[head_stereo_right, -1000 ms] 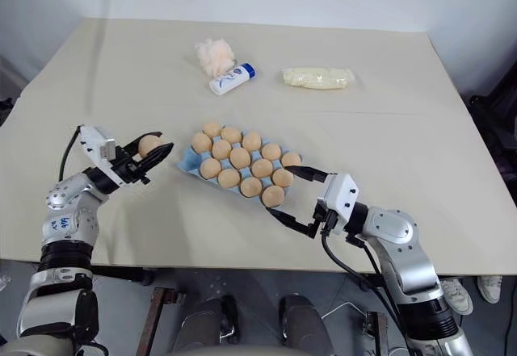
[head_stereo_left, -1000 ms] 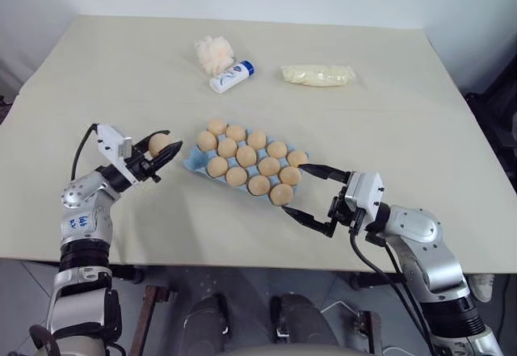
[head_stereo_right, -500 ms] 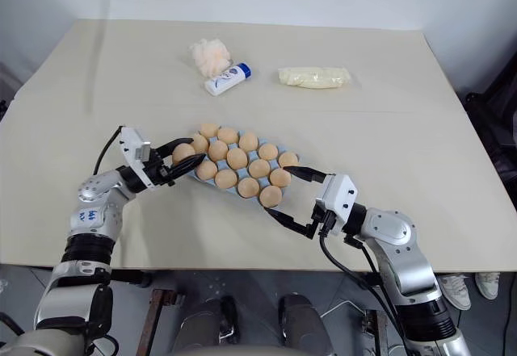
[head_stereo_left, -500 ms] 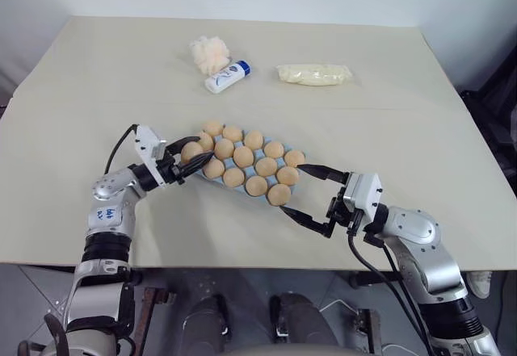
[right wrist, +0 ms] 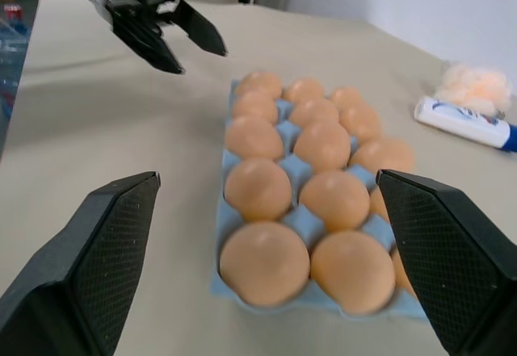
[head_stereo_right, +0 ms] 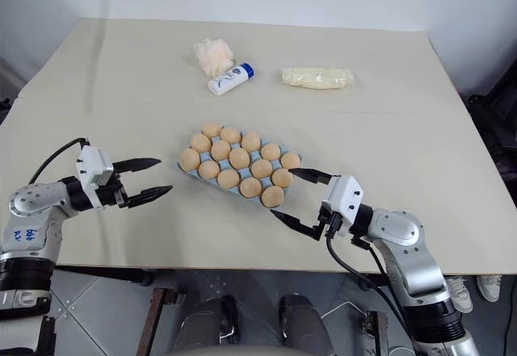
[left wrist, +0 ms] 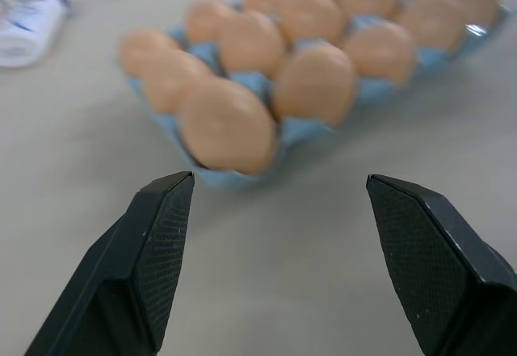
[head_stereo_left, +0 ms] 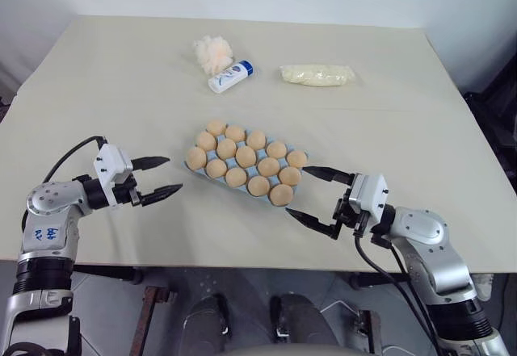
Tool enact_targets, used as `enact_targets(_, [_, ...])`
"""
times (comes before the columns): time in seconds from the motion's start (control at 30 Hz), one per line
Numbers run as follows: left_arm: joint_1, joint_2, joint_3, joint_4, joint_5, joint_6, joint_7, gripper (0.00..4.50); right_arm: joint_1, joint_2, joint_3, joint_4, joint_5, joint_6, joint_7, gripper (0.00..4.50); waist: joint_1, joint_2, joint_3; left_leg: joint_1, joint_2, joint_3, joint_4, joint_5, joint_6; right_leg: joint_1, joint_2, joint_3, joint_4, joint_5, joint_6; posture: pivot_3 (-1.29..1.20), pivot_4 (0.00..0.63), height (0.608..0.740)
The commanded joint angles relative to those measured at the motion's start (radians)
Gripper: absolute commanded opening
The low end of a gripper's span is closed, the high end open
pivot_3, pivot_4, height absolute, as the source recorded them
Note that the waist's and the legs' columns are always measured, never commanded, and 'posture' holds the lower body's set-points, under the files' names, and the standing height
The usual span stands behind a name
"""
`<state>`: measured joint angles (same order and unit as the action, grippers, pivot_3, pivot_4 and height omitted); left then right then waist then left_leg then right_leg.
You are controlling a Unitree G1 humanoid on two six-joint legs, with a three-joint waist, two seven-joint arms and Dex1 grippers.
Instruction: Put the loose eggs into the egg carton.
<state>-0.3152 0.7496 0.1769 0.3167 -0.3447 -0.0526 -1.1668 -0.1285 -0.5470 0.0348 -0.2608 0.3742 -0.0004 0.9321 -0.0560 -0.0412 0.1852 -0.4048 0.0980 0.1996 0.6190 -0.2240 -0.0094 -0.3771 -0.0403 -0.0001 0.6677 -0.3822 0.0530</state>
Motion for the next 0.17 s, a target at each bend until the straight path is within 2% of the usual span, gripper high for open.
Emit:
enact_targets(0.03, [0.052, 0.024, 0.010, -0.086, -0.006, -0.002, -0.010, 3.63, 0.008, -0.018, -0.040, 0.000, 0.023, -0.010, 0.015, 4.50, -0.001, 0.000, 0.000, 0.000, 0.000, 0.000, -0.001, 0.000, 0.000, 0.000, 0.000, 0.000, -0.001, 0.000, 0.000, 0.00, 0.150, 0.740])
enact_targets(0.17, [0.087, 0.016, 0.024, -0.119, -0.002, -0.003, 0.030, 3.63, 0.013, -0.021, -0.056, 0.009, 0.026, -0.006, 0.011, 4.50, -0.003, 0.000, 0.000, 0.000, 0.000, 0.000, -0.004, 0.002, 0.003, 0.000, 0.000, 0.000, -0.003, 0.000, 0.000, 0.00, 0.150, 0.740])
